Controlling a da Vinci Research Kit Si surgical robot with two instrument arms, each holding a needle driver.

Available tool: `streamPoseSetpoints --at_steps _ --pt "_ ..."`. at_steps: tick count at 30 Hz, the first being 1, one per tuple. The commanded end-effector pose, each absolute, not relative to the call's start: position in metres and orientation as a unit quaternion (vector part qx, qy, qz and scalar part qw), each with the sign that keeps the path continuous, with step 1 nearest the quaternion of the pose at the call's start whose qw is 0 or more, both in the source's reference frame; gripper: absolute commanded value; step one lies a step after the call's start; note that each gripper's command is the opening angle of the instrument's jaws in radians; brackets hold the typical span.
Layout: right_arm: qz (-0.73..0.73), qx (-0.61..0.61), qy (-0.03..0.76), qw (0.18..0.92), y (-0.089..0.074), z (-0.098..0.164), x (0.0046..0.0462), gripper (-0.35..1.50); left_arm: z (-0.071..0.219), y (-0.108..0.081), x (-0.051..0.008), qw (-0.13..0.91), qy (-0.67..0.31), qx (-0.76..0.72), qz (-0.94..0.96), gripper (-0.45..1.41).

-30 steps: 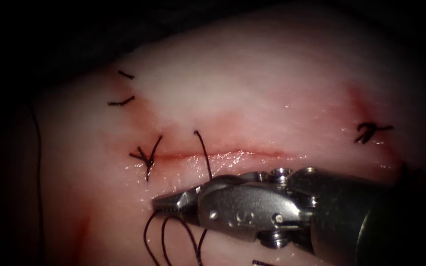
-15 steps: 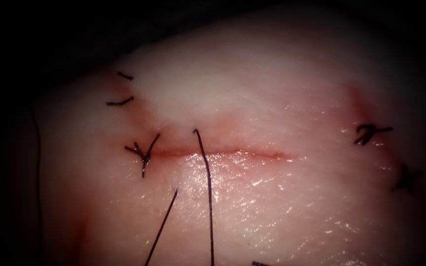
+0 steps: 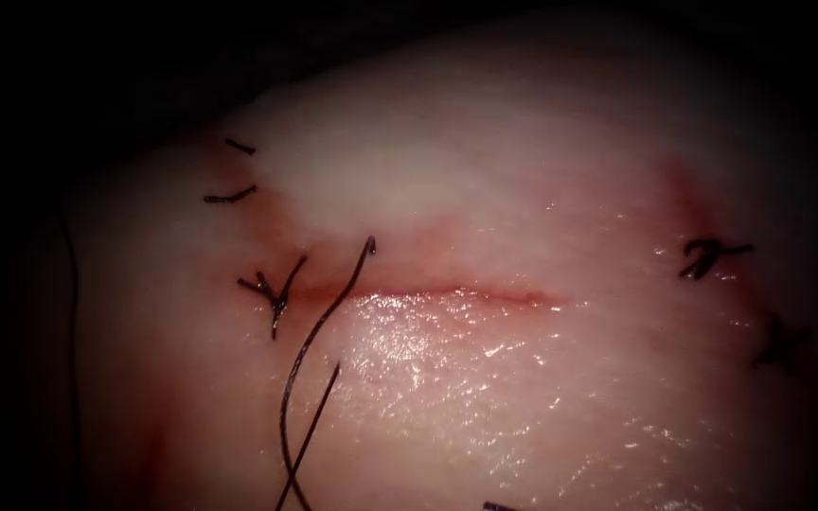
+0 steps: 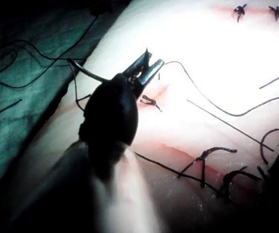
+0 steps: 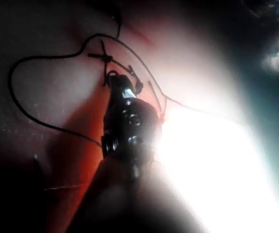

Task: Wound Closure
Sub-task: Use the right hand to pull the full suture through except for a short tail.

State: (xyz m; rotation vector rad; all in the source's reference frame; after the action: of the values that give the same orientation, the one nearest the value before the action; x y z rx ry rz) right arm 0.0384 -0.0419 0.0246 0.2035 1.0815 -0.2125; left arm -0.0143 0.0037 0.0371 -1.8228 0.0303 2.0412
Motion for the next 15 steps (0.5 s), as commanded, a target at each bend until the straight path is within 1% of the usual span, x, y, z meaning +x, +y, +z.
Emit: streamPoseSetpoints --at_steps 1,2,5,6,10,12,15 --pt "-0.097 0.091 0.517 0.846 -0.041 0.025 0.0390 0.39 0.037 0.005 -0.0148 0.200 0.013 -0.653 0.730 -0.45" --pt "-0.093 0.088 0.521 0.844 -0.040 0.025 0.0387 0.64 0.037 0.005 -0.0148 0.200 0.013 -0.653 0.730 -0.45" --pt "-0.073 0.073 0.547 0.831 -0.039 0.026 0.0370 1.10 0.037 0.005 -0.0148 0.200 0.013 -0.653 0.730 -0.45" --pt "-0.065 0.068 0.558 0.825 -0.038 0.026 0.0364 1.15 0.037 0.005 -0.0148 0.200 0.013 -0.653 0.730 -0.45" --pt "-0.049 0.060 0.576 0.813 -0.035 0.026 0.0338 1.21 0.037 0.005 -0.0148 0.200 0.013 -0.653 0.730 -0.45" --pt "-0.050 0.052 0.572 0.817 -0.033 0.026 0.0325 1.21 0.037 0.005 -0.0149 0.200 0.013 -0.653 0.730 -0.45" --pt "-0.054 0.044 0.570 0.819 -0.030 0.027 0.0317 1.21 0.037 0.005 -0.0149 0.199 0.012 -0.653 0.731 -0.45"
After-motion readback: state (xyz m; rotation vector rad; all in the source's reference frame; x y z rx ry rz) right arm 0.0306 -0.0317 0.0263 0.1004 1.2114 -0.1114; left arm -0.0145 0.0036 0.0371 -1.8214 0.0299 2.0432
